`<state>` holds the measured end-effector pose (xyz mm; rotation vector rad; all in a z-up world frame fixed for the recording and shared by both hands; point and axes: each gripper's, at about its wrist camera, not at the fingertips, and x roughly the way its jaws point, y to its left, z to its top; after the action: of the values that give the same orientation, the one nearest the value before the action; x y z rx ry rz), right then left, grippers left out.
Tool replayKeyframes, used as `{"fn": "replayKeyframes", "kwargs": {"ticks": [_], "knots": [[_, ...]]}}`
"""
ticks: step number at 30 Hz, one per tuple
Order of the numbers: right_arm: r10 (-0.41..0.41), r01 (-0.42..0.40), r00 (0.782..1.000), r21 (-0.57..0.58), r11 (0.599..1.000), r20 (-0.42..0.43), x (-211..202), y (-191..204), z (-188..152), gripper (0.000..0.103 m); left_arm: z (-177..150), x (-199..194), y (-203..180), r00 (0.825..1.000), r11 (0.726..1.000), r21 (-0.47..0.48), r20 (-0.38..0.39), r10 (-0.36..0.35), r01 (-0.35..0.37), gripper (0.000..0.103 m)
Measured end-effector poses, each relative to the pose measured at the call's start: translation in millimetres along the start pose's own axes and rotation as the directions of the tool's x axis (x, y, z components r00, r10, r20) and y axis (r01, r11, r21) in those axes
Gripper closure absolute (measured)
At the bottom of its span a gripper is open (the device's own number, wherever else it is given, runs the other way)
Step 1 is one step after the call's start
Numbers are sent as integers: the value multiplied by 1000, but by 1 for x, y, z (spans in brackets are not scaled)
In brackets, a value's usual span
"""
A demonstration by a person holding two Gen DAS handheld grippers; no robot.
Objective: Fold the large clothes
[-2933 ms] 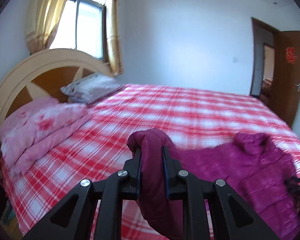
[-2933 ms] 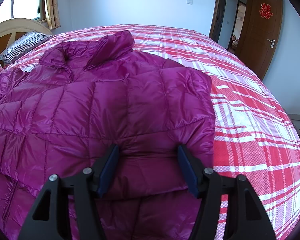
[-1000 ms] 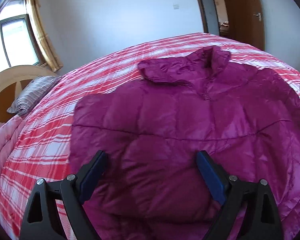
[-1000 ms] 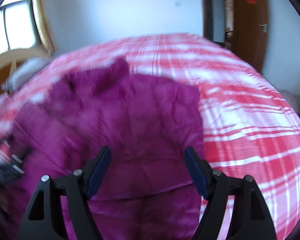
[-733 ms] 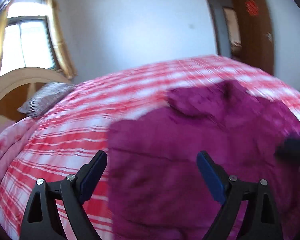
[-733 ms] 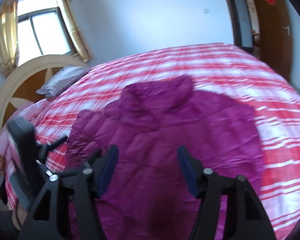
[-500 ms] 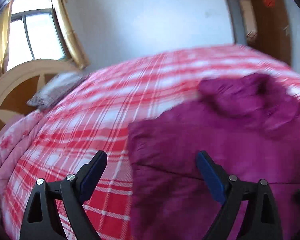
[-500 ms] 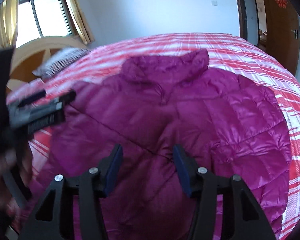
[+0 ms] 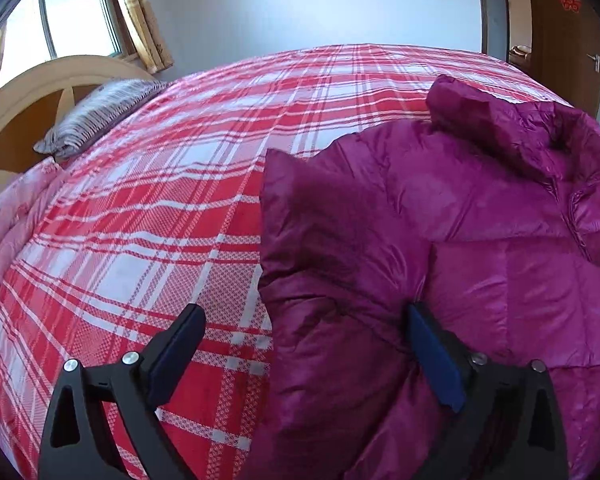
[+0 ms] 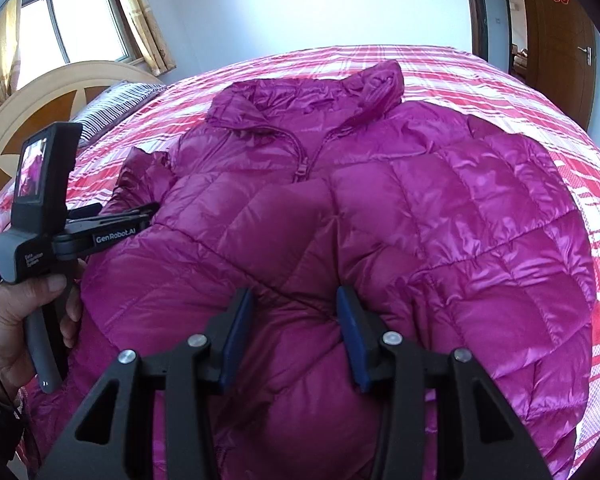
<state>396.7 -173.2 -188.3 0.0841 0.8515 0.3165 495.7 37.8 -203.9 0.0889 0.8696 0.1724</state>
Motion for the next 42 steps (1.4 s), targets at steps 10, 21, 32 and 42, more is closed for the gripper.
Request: {"fn": "replayKeyframes", "kwargs": {"ticks": [10,21,32,42], "knots": [[-56,57,997,-28,998,47,-34,8,9,55,-2,1,2,1000,1000,-24,-1,-16,16,1],[11,-7,999,-90,996,41,-18,56,44,51,-3,-1,0,1000,1000,-17,12,-1,1,1],[-31,29,999,-82,996,-23,22,33,22,53,-3,-2,-1,1000,1000,-13,13,5,-5,1],[-43,41,999,-87,995,-18,28,33,18,53,-3,-3,-2,1000,1000,-11,15,8,-8,1]]}}
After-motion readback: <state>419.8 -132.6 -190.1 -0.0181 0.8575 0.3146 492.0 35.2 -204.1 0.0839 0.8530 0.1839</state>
